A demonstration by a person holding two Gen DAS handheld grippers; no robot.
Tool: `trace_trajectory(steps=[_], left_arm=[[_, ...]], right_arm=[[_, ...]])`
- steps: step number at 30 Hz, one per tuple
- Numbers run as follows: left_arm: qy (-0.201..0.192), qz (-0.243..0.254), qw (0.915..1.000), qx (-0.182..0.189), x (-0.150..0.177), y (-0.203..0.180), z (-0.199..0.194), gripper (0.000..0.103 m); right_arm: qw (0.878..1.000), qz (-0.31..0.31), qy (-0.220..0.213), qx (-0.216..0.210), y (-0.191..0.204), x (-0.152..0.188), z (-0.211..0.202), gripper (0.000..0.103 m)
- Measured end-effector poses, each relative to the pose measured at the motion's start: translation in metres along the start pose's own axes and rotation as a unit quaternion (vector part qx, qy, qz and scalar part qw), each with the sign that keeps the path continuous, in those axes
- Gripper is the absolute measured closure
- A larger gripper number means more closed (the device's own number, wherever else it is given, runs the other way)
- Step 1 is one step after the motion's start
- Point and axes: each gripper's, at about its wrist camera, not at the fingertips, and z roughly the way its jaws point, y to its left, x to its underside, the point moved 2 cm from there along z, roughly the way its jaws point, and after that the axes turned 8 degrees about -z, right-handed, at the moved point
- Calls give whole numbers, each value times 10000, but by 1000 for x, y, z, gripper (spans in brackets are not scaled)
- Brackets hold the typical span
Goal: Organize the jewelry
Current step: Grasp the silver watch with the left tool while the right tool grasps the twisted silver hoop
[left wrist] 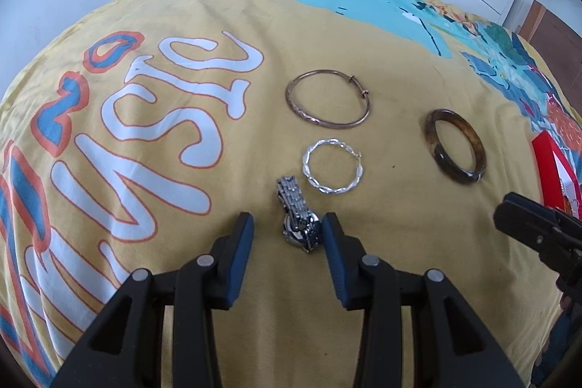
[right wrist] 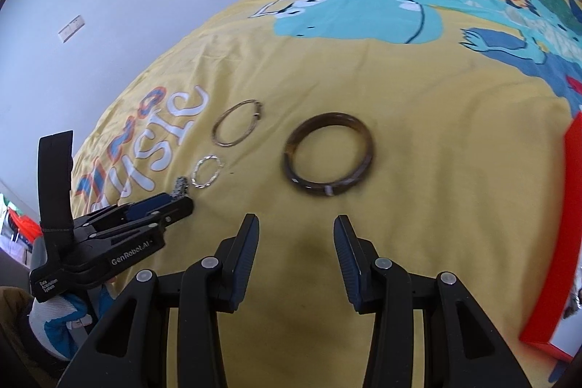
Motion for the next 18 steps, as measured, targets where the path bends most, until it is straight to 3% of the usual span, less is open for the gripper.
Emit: trace_trajectory(steps=[3,18], left_arm=[[-43,-56,10000,-35,0,7,0,82],[-168,36,9991,399,-3,23,-16,83]], right_arm=[[10000,-48,17,-68,5,-3,6,61],[9979,-409,104,-501,46,-34,58,61]])
